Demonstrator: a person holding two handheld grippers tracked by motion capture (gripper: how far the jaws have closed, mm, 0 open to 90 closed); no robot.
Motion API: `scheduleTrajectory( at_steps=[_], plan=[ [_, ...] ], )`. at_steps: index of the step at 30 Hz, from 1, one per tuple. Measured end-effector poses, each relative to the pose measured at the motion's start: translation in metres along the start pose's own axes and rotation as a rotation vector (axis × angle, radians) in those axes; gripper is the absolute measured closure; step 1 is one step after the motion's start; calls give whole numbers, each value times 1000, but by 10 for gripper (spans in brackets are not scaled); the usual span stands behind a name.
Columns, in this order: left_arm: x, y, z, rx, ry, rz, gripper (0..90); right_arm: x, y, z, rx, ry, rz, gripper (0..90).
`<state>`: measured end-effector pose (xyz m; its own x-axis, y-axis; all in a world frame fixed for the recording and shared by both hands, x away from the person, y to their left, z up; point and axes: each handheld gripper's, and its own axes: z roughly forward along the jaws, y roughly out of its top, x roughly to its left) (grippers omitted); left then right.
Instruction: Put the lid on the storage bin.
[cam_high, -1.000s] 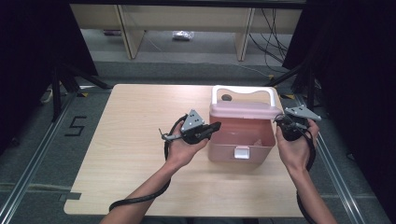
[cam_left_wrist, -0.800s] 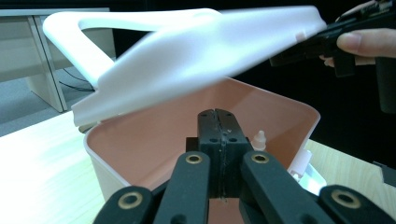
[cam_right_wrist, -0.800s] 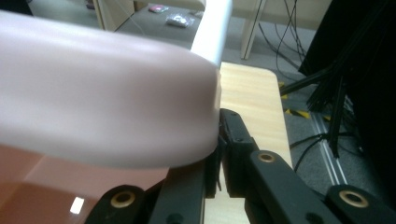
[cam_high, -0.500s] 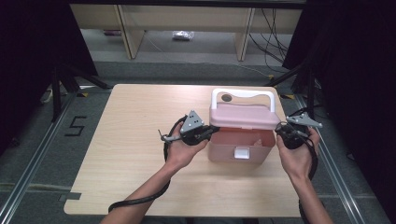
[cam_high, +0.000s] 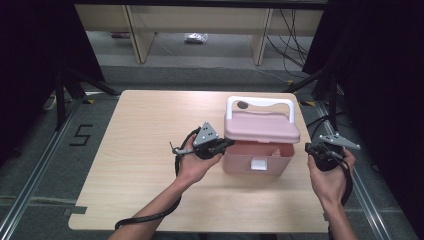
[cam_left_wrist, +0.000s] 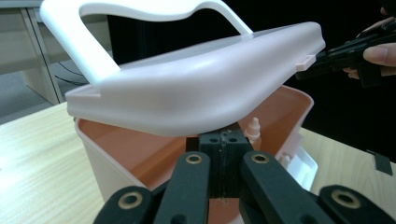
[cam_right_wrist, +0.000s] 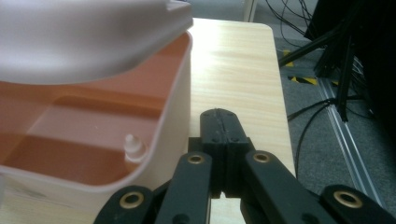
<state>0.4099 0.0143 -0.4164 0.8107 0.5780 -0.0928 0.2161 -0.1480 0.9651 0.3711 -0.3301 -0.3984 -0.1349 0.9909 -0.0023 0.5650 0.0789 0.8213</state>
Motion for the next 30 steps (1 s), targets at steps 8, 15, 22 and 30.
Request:
scheduleTrajectory(
  at_steps=[8, 15, 22, 30],
  plan=[
    [-2, -12, -4, 26, -6, -12, 900, -2, -9, -3, 12, -23, 38, 900],
    [-4, -18, -11, 44, -7, -10, 900, -5, -13, -3, 15, -14, 13, 894],
    [-6, -21, -16, 66, -9, -10, 900, -4, -18, -2, 23, -4, 29, 891],
    [-10, -25, -23, 95, -12, -14, 900, -3, -20, -5, 27, -26, 54, 883]
  ],
)
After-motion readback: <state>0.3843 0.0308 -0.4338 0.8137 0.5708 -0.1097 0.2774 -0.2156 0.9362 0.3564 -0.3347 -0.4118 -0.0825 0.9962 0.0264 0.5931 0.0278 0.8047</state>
